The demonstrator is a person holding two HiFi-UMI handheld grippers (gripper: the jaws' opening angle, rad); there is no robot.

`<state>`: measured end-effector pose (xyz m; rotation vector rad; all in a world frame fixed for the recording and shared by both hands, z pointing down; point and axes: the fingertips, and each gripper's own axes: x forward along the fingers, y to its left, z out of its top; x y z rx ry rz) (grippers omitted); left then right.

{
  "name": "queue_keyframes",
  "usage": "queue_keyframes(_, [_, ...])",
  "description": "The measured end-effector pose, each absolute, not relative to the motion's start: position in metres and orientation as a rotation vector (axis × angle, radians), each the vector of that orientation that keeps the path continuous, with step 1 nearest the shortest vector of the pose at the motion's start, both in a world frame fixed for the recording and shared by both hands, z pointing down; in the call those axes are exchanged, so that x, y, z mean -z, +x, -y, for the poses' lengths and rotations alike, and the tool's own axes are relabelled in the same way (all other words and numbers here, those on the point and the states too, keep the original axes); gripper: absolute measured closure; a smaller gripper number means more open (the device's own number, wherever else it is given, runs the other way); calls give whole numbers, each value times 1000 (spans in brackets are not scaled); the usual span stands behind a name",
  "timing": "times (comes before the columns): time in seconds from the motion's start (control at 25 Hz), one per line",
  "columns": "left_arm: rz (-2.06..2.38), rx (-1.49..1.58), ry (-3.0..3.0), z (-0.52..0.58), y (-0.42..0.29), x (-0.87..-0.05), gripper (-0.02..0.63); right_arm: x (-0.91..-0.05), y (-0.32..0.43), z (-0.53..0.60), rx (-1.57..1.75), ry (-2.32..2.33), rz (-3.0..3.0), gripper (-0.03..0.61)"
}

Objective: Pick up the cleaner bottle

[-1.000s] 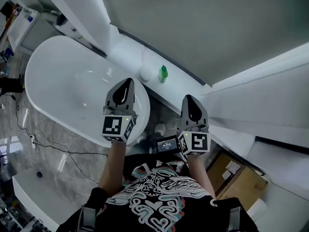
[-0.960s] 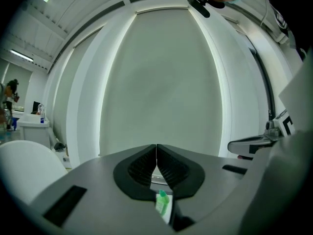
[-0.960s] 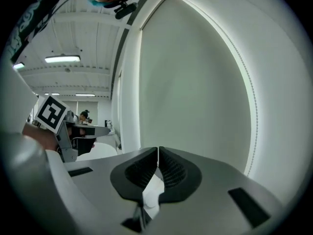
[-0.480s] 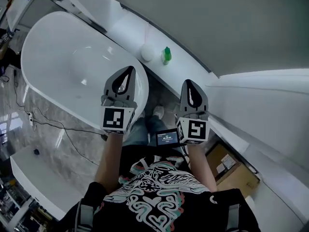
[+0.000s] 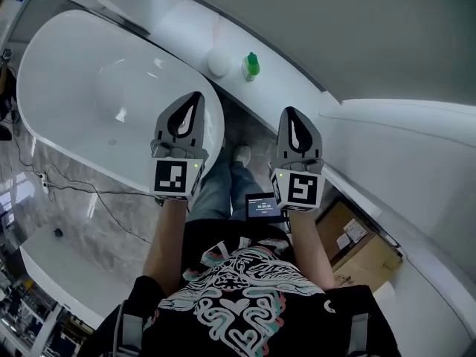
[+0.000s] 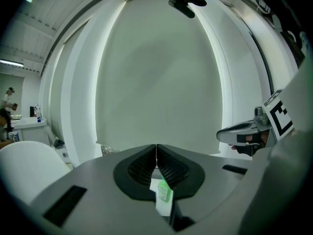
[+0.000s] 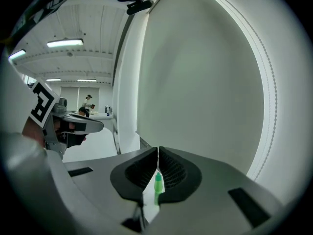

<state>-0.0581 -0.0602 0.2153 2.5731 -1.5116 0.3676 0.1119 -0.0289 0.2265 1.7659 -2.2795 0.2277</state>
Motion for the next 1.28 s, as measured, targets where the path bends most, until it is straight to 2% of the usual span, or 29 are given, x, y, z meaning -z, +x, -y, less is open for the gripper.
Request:
queue_keyframes(0.28, [1493, -255, 2579, 76, -56, -240, 595, -270, 109, 47, -273, 1762, 2258, 548])
queue_keyframes(1.28, [1468, -362, 2481, 88, -62, -381, 595, -386, 86, 73, -298, 1694, 2317, 548])
